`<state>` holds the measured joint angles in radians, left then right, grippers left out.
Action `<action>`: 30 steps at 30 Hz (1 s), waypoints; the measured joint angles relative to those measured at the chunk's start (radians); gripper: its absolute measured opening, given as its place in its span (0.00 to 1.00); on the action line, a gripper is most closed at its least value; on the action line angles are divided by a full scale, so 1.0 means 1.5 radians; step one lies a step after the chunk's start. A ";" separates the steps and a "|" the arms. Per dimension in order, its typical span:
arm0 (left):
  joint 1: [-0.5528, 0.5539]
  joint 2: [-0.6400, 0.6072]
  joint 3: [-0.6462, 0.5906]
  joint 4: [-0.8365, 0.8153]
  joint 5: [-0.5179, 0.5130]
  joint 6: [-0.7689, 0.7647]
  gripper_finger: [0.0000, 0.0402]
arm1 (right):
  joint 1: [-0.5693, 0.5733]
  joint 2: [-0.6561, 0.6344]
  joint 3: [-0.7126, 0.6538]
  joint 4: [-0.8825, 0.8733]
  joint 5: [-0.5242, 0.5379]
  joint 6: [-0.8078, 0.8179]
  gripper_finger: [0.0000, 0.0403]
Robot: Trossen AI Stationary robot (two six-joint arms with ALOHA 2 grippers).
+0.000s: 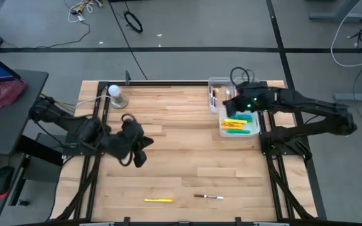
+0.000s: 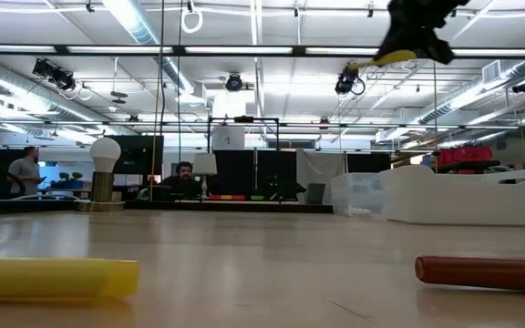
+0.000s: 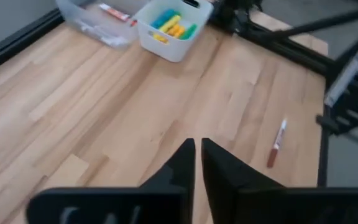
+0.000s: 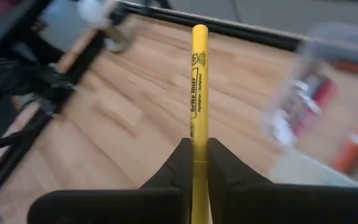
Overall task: Pick & Place Markers
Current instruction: Put the yellow pen into the gray bin
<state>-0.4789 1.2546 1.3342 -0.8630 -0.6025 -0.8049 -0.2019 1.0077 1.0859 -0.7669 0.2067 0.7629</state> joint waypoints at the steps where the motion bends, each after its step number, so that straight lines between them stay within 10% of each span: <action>1: 0.016 -0.004 0.000 0.006 0.022 0.031 0.06 | -0.012 -0.011 0.000 -0.026 -0.002 0.016 0.03; 15: 0.348 -0.061 0.000 0.145 0.418 0.453 0.01 | -0.109 -0.030 0.000 -0.241 -0.016 0.164 0.03; 23: 0.423 -0.056 -0.003 0.163 0.460 0.496 0.01 | -0.247 0.016 0.000 -0.279 -0.065 0.048 0.03; 30: 0.475 -0.063 -0.148 0.403 0.542 0.413 0.01 | -0.408 0.081 0.000 -0.288 -0.128 -0.098 0.03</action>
<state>0.2341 1.1594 1.1126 -0.2591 0.2111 -0.1851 -0.8140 1.1292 1.0859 -1.1987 0.0142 0.6156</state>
